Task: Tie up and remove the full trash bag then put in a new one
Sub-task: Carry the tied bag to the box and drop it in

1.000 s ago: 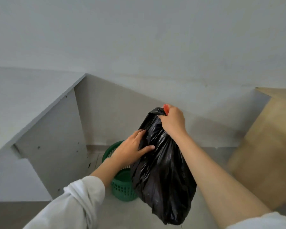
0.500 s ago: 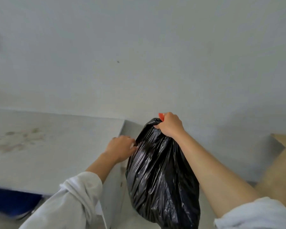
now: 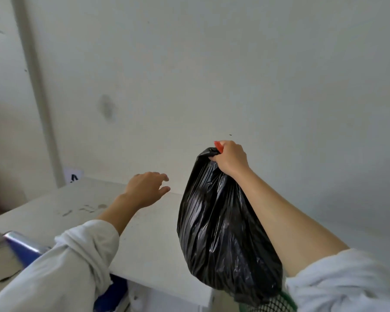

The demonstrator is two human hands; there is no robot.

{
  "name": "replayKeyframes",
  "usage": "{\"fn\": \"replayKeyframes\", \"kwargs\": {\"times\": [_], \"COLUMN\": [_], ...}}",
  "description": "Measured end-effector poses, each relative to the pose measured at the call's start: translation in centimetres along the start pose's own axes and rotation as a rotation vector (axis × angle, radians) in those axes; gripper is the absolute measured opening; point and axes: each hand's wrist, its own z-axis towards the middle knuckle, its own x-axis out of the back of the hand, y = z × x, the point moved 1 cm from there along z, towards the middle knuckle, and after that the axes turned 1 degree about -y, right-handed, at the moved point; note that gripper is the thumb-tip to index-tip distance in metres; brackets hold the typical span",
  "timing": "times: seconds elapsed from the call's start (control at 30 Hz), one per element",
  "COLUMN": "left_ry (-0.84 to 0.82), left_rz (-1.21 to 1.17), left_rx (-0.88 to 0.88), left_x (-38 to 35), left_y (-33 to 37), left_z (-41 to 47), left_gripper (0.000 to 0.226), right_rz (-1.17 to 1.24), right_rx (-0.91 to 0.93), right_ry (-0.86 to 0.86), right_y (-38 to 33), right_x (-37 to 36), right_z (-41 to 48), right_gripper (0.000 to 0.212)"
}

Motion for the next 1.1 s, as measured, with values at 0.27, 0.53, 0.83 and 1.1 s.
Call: {"fn": "replayKeyframes", "kwargs": {"times": [0.27, 0.53, 0.83, 1.1], "left_ry": [-0.040, -0.045, -0.072, -0.087], "left_rz": [0.014, -0.025, -0.022, 0.008], "left_rx": [0.001, 0.018, 0.072, 0.089], "left_x": [-2.0, -5.5, -9.3, -11.7], "left_y": [-15.4, -27.5, -40.6, -50.5], "left_z": [-1.9, 1.2, 9.1, 14.6], "left_gripper": [0.043, 0.044, 0.045, 0.046], "right_rz": [0.075, 0.099, 0.066, 0.072], "right_rx": [-0.064, 0.012, 0.080, 0.129], "right_ry": [0.173, 0.178, 0.132, 0.062], "right_y": [-7.6, -14.6, -18.6, -23.6], "right_x": [-12.8, -24.5, -37.2, -46.8], "right_z": [1.5, 7.7, 18.3, 24.7], "right_gripper": [0.010, 0.014, 0.005, 0.016]}}
